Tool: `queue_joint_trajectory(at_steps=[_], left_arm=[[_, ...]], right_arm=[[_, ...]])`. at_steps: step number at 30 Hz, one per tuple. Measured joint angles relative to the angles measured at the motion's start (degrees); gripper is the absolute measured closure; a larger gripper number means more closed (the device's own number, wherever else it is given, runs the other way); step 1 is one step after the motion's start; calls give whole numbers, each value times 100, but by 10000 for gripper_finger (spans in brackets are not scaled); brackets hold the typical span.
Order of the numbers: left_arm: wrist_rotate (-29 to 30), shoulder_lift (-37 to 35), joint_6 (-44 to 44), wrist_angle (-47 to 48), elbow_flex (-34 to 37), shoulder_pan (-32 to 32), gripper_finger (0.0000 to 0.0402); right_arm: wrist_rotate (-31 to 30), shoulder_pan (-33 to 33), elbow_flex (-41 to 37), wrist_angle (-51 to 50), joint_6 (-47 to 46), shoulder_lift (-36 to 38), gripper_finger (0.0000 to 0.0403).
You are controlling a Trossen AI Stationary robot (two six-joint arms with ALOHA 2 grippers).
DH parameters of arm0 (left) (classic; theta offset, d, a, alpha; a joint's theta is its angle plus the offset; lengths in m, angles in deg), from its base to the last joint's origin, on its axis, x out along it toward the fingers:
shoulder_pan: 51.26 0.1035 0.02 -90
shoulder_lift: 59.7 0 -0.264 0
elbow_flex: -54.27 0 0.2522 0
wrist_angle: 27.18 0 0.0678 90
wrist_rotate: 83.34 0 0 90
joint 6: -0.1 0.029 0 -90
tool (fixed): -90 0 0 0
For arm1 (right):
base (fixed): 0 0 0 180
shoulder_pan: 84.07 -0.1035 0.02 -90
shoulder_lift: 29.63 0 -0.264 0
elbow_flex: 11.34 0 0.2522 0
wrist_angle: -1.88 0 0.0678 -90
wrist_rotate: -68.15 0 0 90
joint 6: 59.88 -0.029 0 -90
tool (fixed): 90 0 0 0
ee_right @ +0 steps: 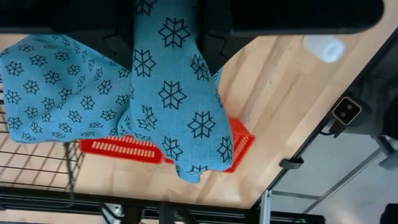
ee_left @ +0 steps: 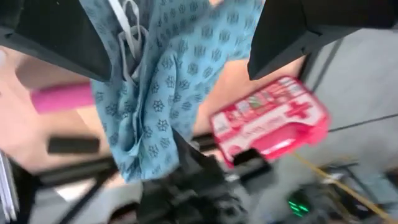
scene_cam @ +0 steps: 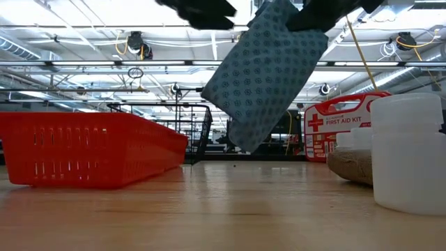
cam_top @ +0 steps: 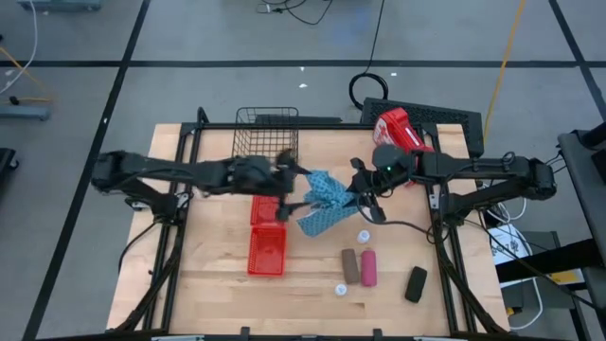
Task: Pick & place medical supplies in basket/bin
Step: Put the blue patient gown into the black wire basket
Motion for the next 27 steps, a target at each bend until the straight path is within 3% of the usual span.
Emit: queue_joint_trajectory(at_steps=[4, 9, 11, 18, 27], left_arm=[[-566, 645, 260, 838, -800, 122, 16], [-2257, 1110, 402, 1532, -1470, 325, 20], [-2680, 1247, 365, 1574, -1536, 389, 19], [-2096, 1612, 297, 1486, -1622, 572, 20], [-2868, 1786, 65, 1103, -1625, 560, 23]], right_arm=[[-1, -86, 0, -22, 2, 0, 329], [1, -123, 0, -65, 21, 2, 329], [1, -123, 0, -64, 26, 0, 329], [128, -128, 0, -92, 26, -1, 329], [-2, -160, 0, 407, 183, -133, 329]])
